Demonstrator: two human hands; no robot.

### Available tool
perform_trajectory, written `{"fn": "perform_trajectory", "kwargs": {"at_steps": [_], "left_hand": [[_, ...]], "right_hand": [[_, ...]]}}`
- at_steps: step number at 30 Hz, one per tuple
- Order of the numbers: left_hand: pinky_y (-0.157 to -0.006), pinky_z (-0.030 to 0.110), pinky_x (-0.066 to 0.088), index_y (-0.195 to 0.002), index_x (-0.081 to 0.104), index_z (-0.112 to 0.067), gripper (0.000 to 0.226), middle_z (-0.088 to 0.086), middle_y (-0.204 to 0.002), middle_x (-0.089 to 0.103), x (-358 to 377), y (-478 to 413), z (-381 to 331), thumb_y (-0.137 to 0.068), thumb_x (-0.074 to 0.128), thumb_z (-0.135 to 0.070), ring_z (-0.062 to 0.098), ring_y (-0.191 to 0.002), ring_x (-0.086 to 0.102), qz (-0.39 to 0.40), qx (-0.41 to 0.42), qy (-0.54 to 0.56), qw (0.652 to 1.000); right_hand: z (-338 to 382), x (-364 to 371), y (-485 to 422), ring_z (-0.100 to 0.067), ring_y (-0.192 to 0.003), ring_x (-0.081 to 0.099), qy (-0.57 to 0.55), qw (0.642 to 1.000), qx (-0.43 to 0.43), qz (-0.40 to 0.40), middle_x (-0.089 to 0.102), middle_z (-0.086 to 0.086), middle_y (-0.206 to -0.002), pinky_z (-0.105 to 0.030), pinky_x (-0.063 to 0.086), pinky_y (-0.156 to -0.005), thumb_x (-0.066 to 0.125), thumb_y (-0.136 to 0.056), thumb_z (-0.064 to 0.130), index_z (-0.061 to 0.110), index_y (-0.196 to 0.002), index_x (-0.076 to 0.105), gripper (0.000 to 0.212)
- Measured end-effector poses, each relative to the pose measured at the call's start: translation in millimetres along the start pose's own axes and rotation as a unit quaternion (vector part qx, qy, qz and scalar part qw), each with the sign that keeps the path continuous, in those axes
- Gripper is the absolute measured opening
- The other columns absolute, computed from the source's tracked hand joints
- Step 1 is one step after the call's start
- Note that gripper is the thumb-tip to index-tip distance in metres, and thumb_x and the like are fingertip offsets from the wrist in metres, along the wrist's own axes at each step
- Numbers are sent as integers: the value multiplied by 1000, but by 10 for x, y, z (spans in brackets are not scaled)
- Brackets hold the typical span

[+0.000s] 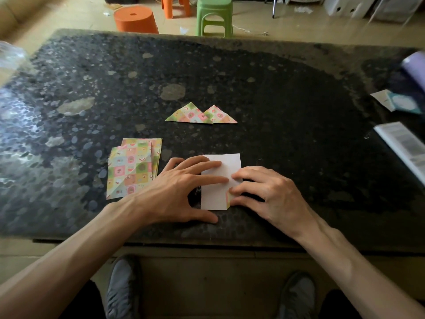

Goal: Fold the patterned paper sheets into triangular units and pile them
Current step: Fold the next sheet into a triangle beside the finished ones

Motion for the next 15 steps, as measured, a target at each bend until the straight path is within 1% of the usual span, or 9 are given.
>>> {"fn": "perform_trajectory", "kwargs": {"at_steps": [2,4,6,8,12,13,15], "left_hand": [[-119,40,25,-143,50,-55,67,-19,-165,28,-29,-3,-8,-83,49,-84,4,-154,18,-21,5,4,1000],[-117,42,31,-134,59,-53,52,-15,-161,38,-66,-4,-29,-89,47,-76,4,-152,26,-38,11,14,999],[-114,42,38,-123,69,-48,42,-12,-155,48,-90,-1,-51,-94,46,-68,5,-149,35,-55,13,34,998],[-110,43,44,-113,76,-42,38,-10,-147,57,-86,0,-65,-98,46,-60,6,-145,42,-74,11,50,996],[-107,42,46,-103,77,-29,36,-14,-138,64,-75,-18,-56,-102,48,-51,0,-140,46,-95,-6,71,993],[-106,41,46,-101,75,-28,34,-16,-135,65,-77,-24,-58,-103,48,-50,-1,-138,48,-100,-7,73,992],[-103,41,46,-99,72,-27,33,-18,-131,65,-72,-35,-69,-105,46,-49,-2,-132,52,-109,-12,73,991]], "right_hand": [[4,17,6,-8,-126,59,-7,1000,5,-14,69,7,-128,-38,52,-100,68,-94,46,26,-105,80,27],[-4,4,-1,-3,-126,57,-50,998,34,-26,69,11,-126,-37,51,-104,74,-89,51,28,-102,80,27],[-10,-16,-11,0,-127,56,-80,995,54,-19,68,13,-127,-35,49,-108,78,-82,56,30,-102,80,33],[-11,-32,-16,2,-127,55,-90,994,59,-10,68,15,-127,-32,47,-109,79,-81,55,30,-102,80,33],[-50,-27,-11,2,-125,56,-82,994,67,-23,68,14,-124,-27,46,-108,75,-91,33,25,-103,80,15],[-60,-17,-7,0,-126,55,-73,995,69,-31,68,14,-123,-26,45,-108,75,-92,32,24,-102,80,13],[-76,1,-5,-5,-129,50,-44,995,70,-52,65,13,-118,-23,40,-110,75,-92,35,24,-97,80,13]]}}
Point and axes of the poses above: each hand's wrist, its own y-axis away from the middle knuckle, its own x-axis out of the palm, z = x × y, the point moved 2 cm from there along -y, towards the middle knuckle
